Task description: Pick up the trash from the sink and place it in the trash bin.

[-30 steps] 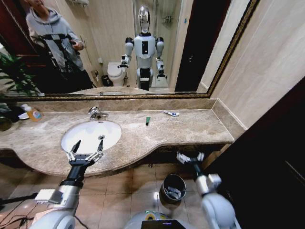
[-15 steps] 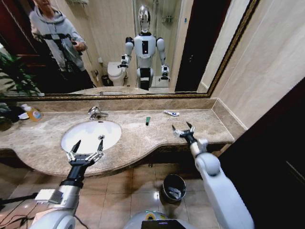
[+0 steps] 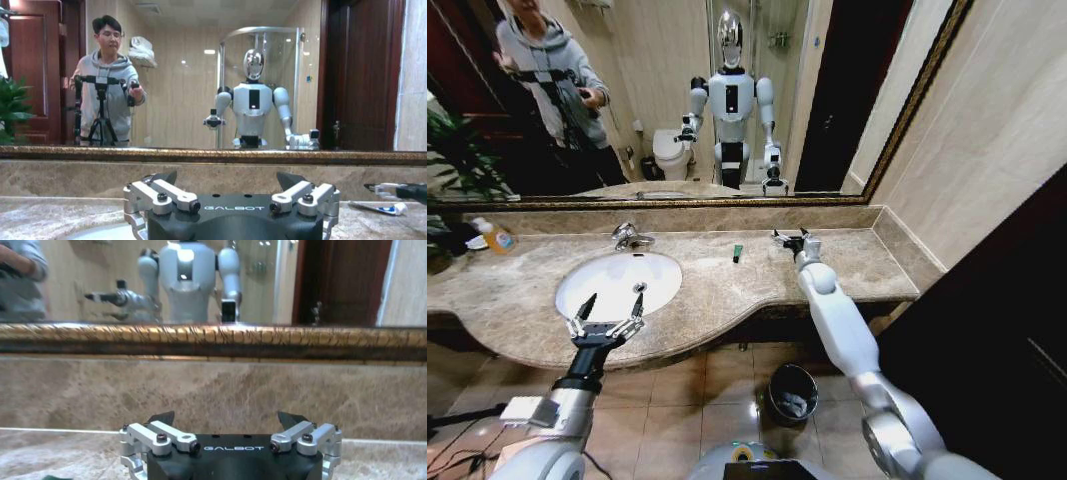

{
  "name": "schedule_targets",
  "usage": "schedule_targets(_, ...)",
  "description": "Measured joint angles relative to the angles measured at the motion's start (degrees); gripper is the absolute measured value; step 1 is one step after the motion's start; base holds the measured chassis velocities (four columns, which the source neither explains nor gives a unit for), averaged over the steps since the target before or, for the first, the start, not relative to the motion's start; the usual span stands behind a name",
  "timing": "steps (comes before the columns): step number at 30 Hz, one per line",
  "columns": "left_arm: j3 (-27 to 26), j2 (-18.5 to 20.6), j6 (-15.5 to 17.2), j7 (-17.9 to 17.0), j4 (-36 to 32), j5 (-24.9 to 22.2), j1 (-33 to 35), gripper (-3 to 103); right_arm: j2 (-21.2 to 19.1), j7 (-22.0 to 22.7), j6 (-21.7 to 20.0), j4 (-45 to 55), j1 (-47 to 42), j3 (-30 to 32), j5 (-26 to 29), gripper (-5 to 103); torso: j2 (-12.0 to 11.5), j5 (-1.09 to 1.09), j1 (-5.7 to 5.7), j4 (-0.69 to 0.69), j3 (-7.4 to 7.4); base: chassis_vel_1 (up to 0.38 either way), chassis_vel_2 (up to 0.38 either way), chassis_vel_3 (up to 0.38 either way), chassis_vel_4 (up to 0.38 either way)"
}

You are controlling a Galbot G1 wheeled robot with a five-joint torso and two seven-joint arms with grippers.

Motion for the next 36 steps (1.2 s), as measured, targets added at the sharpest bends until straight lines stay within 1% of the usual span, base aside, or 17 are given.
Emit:
schedule_targets(2, 0.0, 0.0, 0.0, 0.0, 0.0, 0.0, 0.0, 100, 1.6, 0.8, 0.0, -3.8, 1.9, 0.6, -1.2, 100, 0.0, 0.00, 0.00, 0.00, 0.00, 0.000, 0.000, 0.000, 0.000)
schedule_targets(4, 0.0, 0.0, 0.0, 0.0, 0.0, 0.0, 0.0, 100, 2.0, 1.0, 0.2, -5.0, 2.5, 0.8, -1.6, 100, 0.0, 0.00, -0.01, -0.01, 0.00, 0.000, 0.000, 0.000, 0.000)
schedule_targets(6, 0.0, 0.0, 0.0, 0.0, 0.0, 0.0, 0.0, 100, 2.9, 1.8, 0.7, -8.6, 4.6, 1.9, -2.9, 100, 0.0, 0.01, -0.01, 0.01, 0.00, 0.000, 0.000, 0.000, 0.000)
schedule_targets(10, 0.0, 0.0, 0.0, 0.0, 0.0, 0.0, 0.0, 100, 1.7, 3.1, 1.4, -11.5, 5.5, 3.9, -3.6, 100, 0.0, 0.01, 0.00, 0.01, 0.00, 0.000, 0.000, 0.000, 0.000)
schedule_targets(12, 0.0, 0.0, 0.0, 0.0, 0.0, 0.0, 0.0, 100, 0.6, 3.7, 1.8, -12.9, 5.5, 5.0, -3.1, 100, 0.0, 0.00, -0.01, -0.05, -0.01, 0.000, 0.000, 0.000, 0.000)
schedule_targets(15, 0.0, 0.0, 0.0, 0.0, 0.0, 0.0, 0.0, 100, 0.4, 3.8, 2.1, -14.9, 6.2, 5.3, -2.6, 100, 0.0, 0.02, -0.01, -0.03, -0.01, 0.000, 0.000, 0.000, 0.000)
schedule_targets(27, 0.0, 0.0, 0.0, 0.0, 0.0, 0.0, 0.0, 100, 2.0, 2.6, 3.4, -19.5, 8.0, 5.1, -2.5, 100, 0.0, 0.01, -0.01, 0.00, -0.01, 0.000, 0.000, 0.000, 0.000)
schedule_targets(28, 0.0, 0.0, 0.0, 0.0, 0.0, 0.0, 0.0, 100, 2.0, 2.6, 3.4, -19.8, 8.2, 5.1, -2.5, 102, 0.0, 0.00, -0.01, 0.00, -0.01, 0.000, 0.000, 0.000, 0.000)
schedule_targets(29, 0.0, 0.0, 0.0, 0.0, 0.0, 0.0, 0.0, 100, 2.0, 2.5, 3.5, -20.0, 8.3, 5.1, -2.5, 102, 0.0, 0.01, -0.01, 0.00, -0.01, 0.000, 0.000, 0.000, 0.000)
schedule_targets(30, 0.0, 0.0, 0.0, 0.0, 0.0, 0.0, 0.0, 100, 2.0, 2.5, 3.6, -20.2, 8.4, 5.1, -2.5, 97, 0.0, 0.01, -0.01, 0.00, -0.01, 0.000, 0.000, 0.000, 0.000)
schedule_targets(32, 0.0, 0.0, 0.0, 0.0, 0.0, 0.0, 0.0, 100, 1.9, 2.4, 3.8, -20.4, 8.4, 5.1, -2.5, 97, 0.0, 0.01, -0.01, 0.00, -0.01, 0.000, 0.000, 0.000, 0.000)
schedule_targets(36, 0.0, 0.0, 0.0, 0.0, 0.0, 0.0, 0.0, 100, 1.3, 2.0, 3.9, -20.2, 8.1, 5.1, -2.3, 82, 0.0, 0.01, -0.01, -0.01, -0.01, 0.000, 0.000, 0.000, 0.000)
